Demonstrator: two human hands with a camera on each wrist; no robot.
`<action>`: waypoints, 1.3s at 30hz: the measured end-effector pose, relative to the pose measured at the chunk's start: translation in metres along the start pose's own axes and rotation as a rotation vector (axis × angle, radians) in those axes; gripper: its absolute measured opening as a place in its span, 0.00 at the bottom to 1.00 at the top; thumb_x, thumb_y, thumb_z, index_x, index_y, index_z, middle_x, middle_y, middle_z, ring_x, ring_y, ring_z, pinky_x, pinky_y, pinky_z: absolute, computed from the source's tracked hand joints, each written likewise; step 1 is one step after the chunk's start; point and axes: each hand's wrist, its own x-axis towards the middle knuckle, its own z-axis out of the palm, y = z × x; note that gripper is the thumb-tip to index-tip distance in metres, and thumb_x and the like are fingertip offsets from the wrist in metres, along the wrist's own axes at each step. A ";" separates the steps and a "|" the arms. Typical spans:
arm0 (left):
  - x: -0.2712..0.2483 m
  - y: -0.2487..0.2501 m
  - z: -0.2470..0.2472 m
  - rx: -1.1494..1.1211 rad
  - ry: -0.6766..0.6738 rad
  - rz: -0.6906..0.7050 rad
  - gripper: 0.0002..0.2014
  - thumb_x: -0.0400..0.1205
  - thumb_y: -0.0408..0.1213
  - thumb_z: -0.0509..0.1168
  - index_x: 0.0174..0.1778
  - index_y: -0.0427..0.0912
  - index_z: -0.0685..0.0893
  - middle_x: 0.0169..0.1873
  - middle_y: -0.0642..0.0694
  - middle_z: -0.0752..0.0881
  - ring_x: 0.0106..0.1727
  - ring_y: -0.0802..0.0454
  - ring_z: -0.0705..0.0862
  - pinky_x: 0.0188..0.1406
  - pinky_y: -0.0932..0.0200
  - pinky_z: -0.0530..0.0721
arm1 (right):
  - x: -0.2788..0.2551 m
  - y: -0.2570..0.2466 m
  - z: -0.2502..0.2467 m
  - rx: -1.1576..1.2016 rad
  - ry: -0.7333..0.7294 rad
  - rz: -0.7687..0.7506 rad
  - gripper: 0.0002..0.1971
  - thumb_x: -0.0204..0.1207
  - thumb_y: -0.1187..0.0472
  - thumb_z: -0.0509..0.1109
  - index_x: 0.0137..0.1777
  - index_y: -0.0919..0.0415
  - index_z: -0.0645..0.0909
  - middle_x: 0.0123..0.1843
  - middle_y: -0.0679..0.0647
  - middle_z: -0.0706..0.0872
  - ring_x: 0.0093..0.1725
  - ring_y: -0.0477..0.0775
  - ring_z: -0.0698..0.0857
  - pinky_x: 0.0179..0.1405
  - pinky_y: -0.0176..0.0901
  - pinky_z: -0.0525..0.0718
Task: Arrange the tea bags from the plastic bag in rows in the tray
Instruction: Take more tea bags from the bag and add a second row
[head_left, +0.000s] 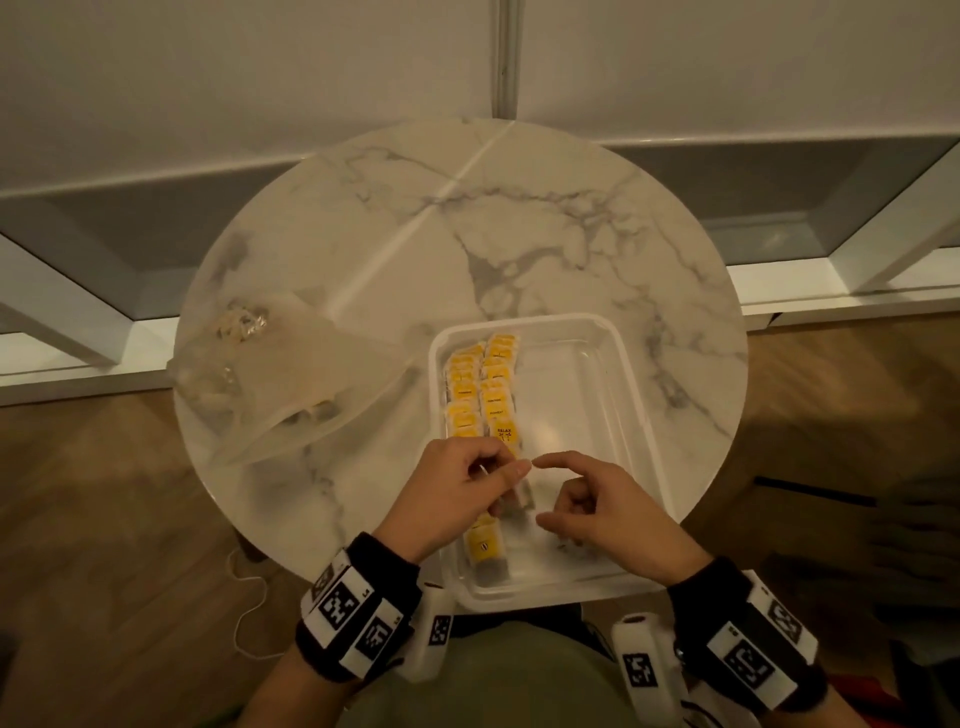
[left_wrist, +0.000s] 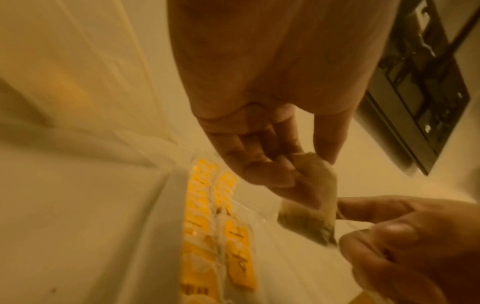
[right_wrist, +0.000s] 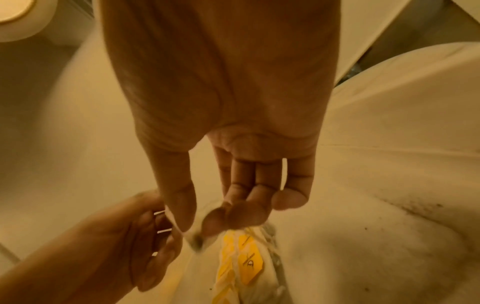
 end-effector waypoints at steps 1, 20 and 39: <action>0.001 -0.002 -0.001 0.076 -0.020 0.023 0.06 0.81 0.39 0.72 0.39 0.44 0.88 0.29 0.52 0.87 0.29 0.53 0.87 0.31 0.63 0.82 | 0.000 0.002 -0.002 -0.010 -0.021 0.020 0.23 0.75 0.66 0.76 0.69 0.52 0.78 0.30 0.54 0.87 0.30 0.48 0.83 0.35 0.35 0.82; 0.016 -0.012 0.014 0.913 -0.297 0.169 0.07 0.84 0.46 0.64 0.56 0.53 0.79 0.50 0.53 0.85 0.54 0.52 0.81 0.45 0.57 0.73 | 0.032 0.018 -0.004 -0.344 -0.222 0.201 0.04 0.77 0.59 0.73 0.42 0.56 0.88 0.30 0.50 0.86 0.23 0.38 0.80 0.34 0.35 0.79; 0.022 -0.012 0.020 0.903 -0.105 0.123 0.13 0.82 0.47 0.65 0.61 0.54 0.76 0.58 0.57 0.76 0.54 0.51 0.81 0.38 0.58 0.69 | 0.018 0.015 -0.015 -0.209 -0.035 0.132 0.11 0.77 0.56 0.74 0.59 0.53 0.84 0.48 0.51 0.88 0.40 0.50 0.89 0.47 0.43 0.88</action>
